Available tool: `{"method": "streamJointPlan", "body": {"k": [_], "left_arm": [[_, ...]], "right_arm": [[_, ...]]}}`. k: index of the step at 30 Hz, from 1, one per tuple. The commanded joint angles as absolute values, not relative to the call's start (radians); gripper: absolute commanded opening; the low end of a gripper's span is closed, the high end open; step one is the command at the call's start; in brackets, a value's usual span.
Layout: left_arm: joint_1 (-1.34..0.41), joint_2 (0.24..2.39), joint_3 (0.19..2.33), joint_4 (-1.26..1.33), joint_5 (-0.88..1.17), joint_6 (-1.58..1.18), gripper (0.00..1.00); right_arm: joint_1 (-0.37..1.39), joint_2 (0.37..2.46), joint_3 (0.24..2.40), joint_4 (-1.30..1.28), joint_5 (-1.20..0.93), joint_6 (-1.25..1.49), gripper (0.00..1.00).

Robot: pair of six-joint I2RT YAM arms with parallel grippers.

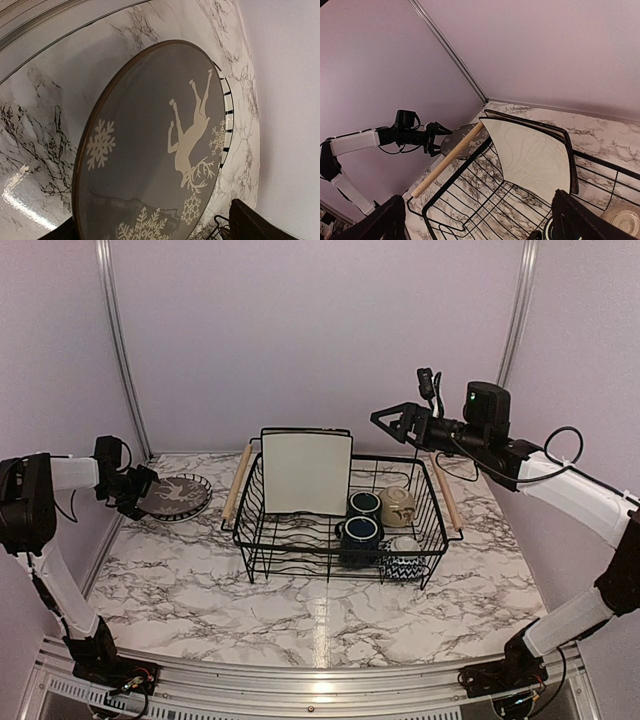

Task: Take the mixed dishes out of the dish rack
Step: Place the plate on the plate.

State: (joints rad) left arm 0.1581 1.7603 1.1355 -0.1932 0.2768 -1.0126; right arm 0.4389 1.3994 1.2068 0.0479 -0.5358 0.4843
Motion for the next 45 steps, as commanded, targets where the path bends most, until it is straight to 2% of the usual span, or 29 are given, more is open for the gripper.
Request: {"method": "streamJointPlan", "body": {"k": [1,8,23,29,37,45], "left_arm": [[0.156,1.773,1.160,-0.319,0.221,-0.985,0.91],[0.156,1.786,1.188,-0.380,0.161,-0.924,0.93],[0.149,1.823,1.175,-0.240,0.239,-0.898,0.91],[0.123,1.664,1.070,-0.171,0.216,-0.853,0.99],[0.084,1.406,1.048,-0.104,0.313,-0.767,0.99],[-0.037,1.279,1.069,0.078,0.435,-0.729,0.99]], "right_arm": [[0.434,1.398,1.213,0.049,-0.534,0.473,0.98],[0.433,1.388,1.225,0.024,-0.519,0.457,0.98],[0.434,1.365,1.207,0.017,-0.509,0.458,0.98],[0.433,1.368,1.215,-0.044,-0.477,0.415,0.99],[0.434,1.417,1.285,-0.171,-0.420,0.294,0.99],[0.434,1.503,1.308,-0.129,-0.421,0.246,0.98]]}}
